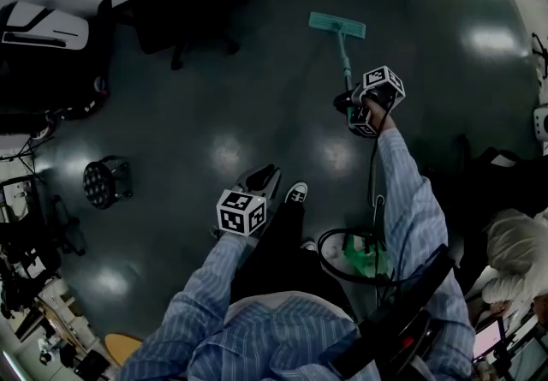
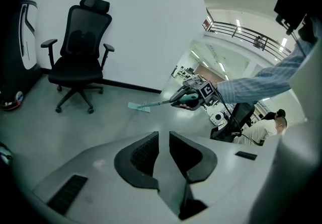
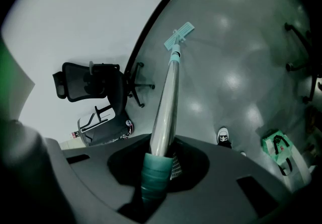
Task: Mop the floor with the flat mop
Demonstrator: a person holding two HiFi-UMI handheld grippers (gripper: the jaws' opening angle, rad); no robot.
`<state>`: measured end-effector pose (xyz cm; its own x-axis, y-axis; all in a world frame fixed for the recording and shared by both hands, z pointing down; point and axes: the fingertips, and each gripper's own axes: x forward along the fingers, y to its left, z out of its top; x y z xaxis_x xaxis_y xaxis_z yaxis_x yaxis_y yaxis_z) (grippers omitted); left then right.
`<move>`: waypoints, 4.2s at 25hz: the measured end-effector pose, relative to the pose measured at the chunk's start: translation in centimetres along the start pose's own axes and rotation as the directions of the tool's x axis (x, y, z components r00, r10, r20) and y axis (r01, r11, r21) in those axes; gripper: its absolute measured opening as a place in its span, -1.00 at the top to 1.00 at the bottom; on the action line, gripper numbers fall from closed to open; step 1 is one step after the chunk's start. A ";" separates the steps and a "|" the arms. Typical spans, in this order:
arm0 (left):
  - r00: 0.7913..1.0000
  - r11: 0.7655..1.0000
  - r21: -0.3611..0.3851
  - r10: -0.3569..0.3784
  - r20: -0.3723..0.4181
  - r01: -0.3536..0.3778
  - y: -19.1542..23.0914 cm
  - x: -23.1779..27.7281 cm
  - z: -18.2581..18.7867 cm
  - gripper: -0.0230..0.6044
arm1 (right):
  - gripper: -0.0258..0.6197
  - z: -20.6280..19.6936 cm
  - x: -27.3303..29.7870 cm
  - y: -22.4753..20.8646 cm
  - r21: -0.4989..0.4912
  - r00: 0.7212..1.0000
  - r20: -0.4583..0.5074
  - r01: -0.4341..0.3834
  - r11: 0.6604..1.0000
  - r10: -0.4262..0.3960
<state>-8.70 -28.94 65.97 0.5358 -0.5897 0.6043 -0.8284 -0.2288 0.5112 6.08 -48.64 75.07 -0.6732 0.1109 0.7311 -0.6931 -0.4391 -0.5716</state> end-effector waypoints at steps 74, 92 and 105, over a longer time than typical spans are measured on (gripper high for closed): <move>0.988 0.972 0.180 -0.156 0.011 0.152 -24.6 -16.4 -26.2 0.71 | 0.75 -62.0 -6.0 -37.9 -0.014 0.987 -0.153 0.051 0.999 -0.052; 0.987 0.963 0.215 -0.161 -0.019 0.161 -24.1 -13.9 -24.1 0.71 | 0.75 -59.7 -6.9 -36.7 -0.059 0.982 -0.170 0.078 0.995 -0.087; 0.991 0.976 0.177 -0.130 -0.007 0.129 -18.5 -9.9 -16.3 0.71 | 0.75 -49.8 -6.4 -29.7 -0.066 0.980 -0.171 0.088 0.994 -0.099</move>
<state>3.97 -6.20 60.50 0.6402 -0.5492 0.5371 -0.7678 -0.4367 0.4688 18.17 8.09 68.80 -0.6357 0.3043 0.7094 -0.7654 -0.3680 -0.5280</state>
